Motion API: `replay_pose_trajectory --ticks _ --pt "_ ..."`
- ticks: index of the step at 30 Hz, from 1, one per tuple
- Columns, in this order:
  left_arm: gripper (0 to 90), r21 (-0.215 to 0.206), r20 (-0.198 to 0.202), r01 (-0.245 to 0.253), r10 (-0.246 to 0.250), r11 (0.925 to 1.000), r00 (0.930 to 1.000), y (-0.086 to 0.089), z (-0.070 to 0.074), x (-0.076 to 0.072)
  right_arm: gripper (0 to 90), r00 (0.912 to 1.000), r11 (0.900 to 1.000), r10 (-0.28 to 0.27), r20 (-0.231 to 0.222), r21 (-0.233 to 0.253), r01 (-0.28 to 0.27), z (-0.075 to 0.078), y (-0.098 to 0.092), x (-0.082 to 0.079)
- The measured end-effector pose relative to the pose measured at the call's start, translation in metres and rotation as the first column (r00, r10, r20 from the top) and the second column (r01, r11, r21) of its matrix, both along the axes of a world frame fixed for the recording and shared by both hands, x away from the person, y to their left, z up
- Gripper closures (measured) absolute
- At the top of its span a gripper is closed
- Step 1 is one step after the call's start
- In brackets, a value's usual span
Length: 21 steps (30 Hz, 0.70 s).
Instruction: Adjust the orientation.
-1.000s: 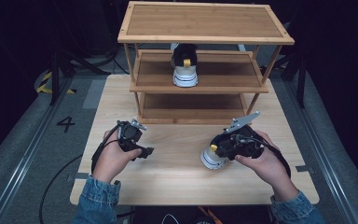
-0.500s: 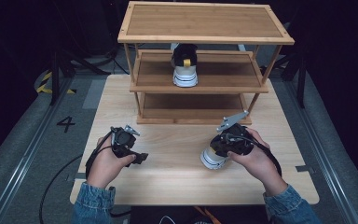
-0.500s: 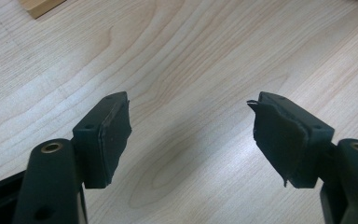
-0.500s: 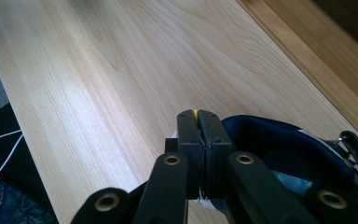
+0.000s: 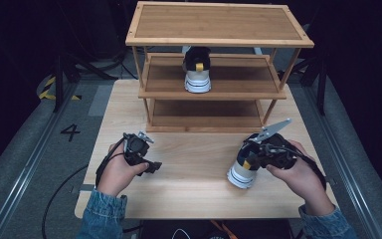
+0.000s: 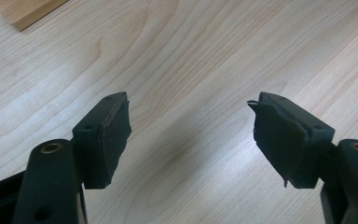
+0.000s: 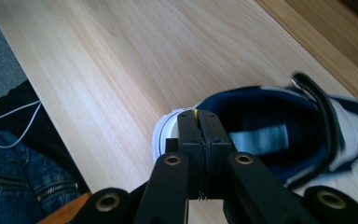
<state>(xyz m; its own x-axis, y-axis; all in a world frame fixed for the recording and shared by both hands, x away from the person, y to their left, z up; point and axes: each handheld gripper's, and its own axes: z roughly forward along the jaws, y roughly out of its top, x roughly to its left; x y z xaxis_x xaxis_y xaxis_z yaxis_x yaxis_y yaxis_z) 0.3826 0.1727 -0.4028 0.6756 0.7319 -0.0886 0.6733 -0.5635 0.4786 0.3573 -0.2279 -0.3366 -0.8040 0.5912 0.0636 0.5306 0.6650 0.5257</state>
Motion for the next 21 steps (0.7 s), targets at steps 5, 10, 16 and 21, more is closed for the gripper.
replay_pose_trajectory --ticks 5,10,16,21 --pt "28.0 0.017 -0.009 0.024 -0.024 0.9996 0.9997 -0.009 -0.002 0.009 89.4 0.9971 0.997 -0.075 -0.009 -0.033 0.075 0.004 -0.025 -0.007" --pt "28.0 0.025 -0.01 0.046 -0.046 0.9986 0.9989 -0.015 -0.003 0.014 89.4 0.9894 0.986 -0.142 -0.027 -0.093 0.139 0.003 -0.039 -0.011" --pt "28.1 0.013 -0.012 0.057 -0.057 0.9983 0.9983 -0.02 -0.003 0.018 88.3 0.9792 0.972 -0.186 -0.081 -0.159 0.172 -0.005 -0.051 -0.014" --pt "28.0 0.006 -0.02 0.061 -0.061 0.9981 0.998 -0.019 -0.002 0.018 69.0 0.9848 0.985 -0.144 -0.096 -0.109 0.134 -0.007 -0.047 -0.014"
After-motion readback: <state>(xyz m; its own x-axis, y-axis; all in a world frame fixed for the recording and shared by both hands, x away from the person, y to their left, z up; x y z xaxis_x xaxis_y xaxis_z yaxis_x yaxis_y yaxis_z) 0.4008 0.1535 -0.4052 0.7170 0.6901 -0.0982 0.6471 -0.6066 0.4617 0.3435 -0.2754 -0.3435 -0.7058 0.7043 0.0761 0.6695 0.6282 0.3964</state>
